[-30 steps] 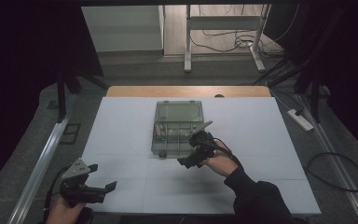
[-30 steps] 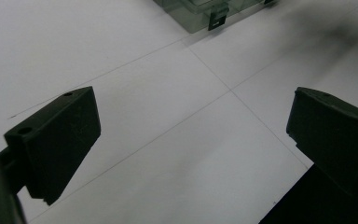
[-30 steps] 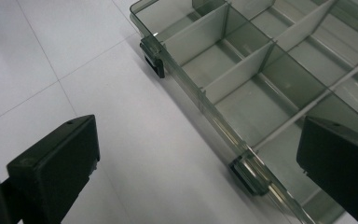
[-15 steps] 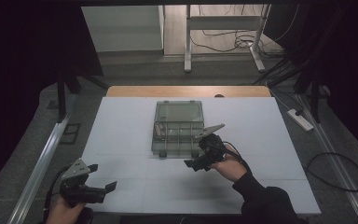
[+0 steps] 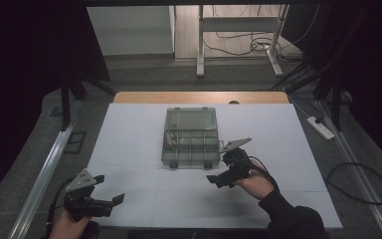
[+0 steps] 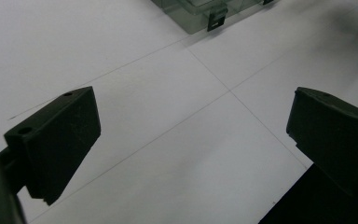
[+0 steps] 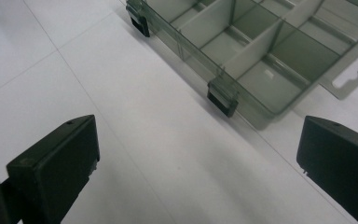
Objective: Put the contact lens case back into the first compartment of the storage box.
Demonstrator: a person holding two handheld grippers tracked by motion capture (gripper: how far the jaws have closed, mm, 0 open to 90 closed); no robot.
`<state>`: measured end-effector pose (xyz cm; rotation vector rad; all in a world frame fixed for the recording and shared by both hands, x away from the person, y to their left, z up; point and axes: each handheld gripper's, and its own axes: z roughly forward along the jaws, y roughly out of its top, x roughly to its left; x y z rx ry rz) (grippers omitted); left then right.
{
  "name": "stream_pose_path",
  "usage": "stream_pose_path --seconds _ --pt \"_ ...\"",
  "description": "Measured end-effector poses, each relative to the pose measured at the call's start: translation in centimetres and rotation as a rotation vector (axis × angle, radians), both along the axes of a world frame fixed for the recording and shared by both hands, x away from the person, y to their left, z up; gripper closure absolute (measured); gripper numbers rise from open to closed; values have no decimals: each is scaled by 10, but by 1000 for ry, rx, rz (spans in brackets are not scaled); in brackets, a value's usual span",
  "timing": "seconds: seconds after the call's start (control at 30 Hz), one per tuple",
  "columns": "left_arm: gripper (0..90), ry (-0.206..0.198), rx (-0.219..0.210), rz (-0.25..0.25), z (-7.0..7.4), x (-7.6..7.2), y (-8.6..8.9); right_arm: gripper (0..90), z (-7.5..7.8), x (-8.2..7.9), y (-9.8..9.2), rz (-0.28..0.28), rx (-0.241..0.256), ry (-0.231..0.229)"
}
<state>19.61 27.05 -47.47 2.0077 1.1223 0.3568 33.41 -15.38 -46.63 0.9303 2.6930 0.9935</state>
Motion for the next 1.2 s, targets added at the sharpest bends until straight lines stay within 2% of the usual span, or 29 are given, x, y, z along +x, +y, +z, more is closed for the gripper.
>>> stream_pose_path --seconds 0.73,1.2 --pt "27 2 -4 2 0 0 0 0 4 -17 -33 -46 9 -6" --pt "27 1 0 3 0 0 0 0 6 -36 -66 -102 14 -5"
